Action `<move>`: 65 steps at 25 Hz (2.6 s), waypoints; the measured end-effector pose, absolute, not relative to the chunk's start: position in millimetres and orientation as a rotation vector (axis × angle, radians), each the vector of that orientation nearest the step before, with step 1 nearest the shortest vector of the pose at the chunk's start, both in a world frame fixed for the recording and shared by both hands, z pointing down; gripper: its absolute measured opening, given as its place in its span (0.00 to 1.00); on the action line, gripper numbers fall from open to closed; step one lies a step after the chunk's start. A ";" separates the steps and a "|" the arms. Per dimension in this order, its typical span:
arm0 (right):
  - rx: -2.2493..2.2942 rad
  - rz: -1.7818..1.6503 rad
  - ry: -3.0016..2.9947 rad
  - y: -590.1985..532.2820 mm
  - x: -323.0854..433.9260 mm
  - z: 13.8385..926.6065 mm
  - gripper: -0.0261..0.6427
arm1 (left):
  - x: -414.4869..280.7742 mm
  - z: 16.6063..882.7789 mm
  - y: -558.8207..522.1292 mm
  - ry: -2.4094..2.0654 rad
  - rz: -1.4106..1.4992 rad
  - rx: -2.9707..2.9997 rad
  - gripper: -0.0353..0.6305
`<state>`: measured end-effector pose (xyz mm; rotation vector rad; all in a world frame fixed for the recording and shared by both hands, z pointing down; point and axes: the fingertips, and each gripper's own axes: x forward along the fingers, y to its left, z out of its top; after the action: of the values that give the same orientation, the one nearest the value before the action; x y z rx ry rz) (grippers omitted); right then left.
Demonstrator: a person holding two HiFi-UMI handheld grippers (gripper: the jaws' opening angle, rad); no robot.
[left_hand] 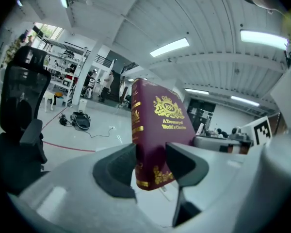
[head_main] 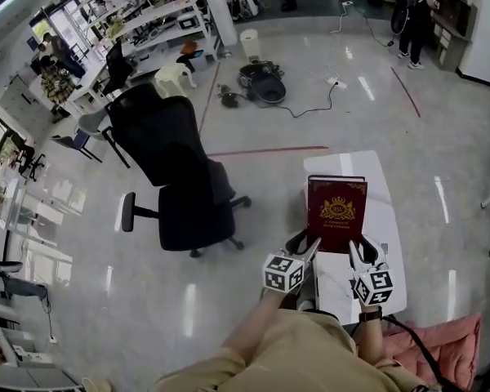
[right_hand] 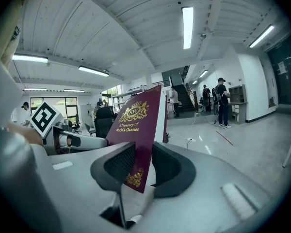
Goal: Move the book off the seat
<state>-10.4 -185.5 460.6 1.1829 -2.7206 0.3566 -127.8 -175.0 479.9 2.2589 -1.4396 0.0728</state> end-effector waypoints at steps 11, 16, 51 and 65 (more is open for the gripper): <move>1.184 0.431 -2.624 -351.1 -68.9 532.8 0.20 | -184.9 556.5 -343.1 -1.331 0.156 2.196 0.33; 1.176 0.554 -2.496 -392.4 -51.1 590.1 0.20 | -165.0 618.7 -382.3 -1.206 0.240 2.107 0.32; 0.953 0.819 -2.001 -515.9 73.3 1015.4 0.27 | -49.9 1018.8 -445.5 -0.899 0.496 1.784 0.15; 1.292 0.832 -2.282 -476.7 -16.0 757.6 0.24 | -139.9 775.1 -454.0 -1.169 0.382 2.006 0.17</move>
<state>-16.0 -476.7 757.6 1.2922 -2.2818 0.8317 -139.9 -454.0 775.1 2.0060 -1.1685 0.3821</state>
